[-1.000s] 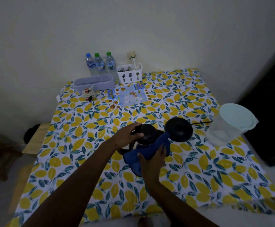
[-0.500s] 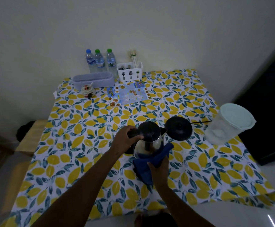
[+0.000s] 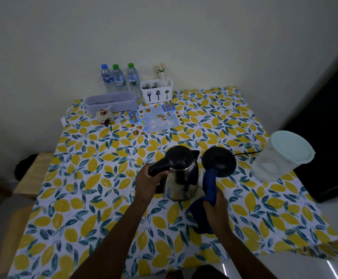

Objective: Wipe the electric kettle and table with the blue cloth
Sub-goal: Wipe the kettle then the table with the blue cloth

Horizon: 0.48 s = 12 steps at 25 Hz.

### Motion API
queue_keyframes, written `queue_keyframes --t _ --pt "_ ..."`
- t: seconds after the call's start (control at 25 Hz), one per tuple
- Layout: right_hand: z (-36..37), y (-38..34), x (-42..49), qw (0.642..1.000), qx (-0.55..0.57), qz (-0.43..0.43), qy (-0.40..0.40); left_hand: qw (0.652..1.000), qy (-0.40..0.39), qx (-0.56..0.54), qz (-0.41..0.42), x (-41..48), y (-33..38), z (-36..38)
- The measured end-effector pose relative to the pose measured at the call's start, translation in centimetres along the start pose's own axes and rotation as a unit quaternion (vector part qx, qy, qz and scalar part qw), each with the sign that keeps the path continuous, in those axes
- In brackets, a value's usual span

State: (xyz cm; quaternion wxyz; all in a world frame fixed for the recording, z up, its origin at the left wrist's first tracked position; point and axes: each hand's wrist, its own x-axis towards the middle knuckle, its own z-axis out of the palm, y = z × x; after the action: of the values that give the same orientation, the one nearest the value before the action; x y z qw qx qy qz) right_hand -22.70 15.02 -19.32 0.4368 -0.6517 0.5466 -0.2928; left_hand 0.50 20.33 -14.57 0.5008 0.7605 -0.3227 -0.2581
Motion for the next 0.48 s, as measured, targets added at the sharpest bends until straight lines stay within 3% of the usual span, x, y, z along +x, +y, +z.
queue_keyframes --t 0.2,0.32,0.48 --pt "-1.2 0.4 4.1 0.987 -0.133 -0.085 0.032 0.999 0.052 -0.013 -0.008 3.0 0.9 0.5" --pt "-1.0 1.8 6.4 0.962 -0.261 -0.063 -0.061 0.998 0.060 -0.012 -0.005 4.7 1.4 1.0" --pt "1.3 4.5 7.0 0.881 -0.407 0.033 -0.237 0.997 0.069 -0.011 -0.017 5.8 0.3 1.3"
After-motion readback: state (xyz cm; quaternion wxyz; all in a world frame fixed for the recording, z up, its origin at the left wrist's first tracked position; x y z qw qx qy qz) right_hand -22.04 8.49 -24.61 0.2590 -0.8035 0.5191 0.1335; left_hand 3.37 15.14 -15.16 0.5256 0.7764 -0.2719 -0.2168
